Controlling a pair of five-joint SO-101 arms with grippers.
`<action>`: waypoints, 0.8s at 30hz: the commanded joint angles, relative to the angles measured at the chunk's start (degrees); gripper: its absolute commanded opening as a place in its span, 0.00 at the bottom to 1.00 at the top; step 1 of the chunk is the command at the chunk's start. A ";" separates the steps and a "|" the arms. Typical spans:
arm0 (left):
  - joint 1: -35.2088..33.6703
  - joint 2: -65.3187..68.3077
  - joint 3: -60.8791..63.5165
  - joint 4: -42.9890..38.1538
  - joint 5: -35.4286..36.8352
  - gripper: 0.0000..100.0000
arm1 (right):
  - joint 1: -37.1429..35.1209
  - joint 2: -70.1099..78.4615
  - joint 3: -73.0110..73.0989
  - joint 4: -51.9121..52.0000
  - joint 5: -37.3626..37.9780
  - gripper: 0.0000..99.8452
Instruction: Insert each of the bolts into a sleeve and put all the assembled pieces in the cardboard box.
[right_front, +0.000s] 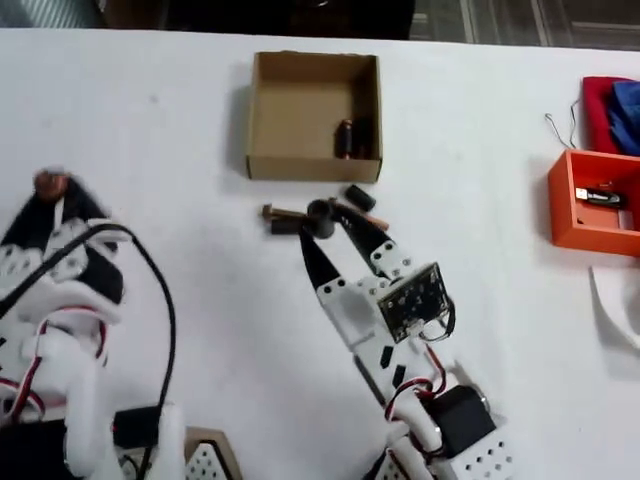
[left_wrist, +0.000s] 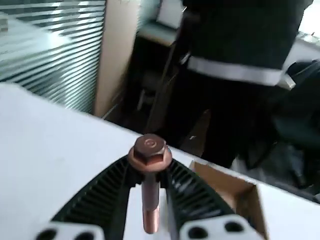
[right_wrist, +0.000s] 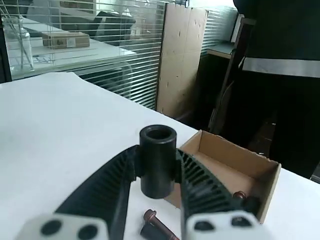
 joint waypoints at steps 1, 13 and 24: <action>11.87 0.97 -0.31 -13.54 0.26 0.03 | -0.22 0.40 0.62 -2.59 -0.53 0.02; 33.85 11.43 -0.92 -27.69 -1.76 0.03 | -0.22 15.78 -3.43 -15.16 -0.53 0.02; 37.80 11.60 -0.31 -21.36 -1.67 0.03 | 3.56 27.03 -9.67 -15.16 -0.53 0.02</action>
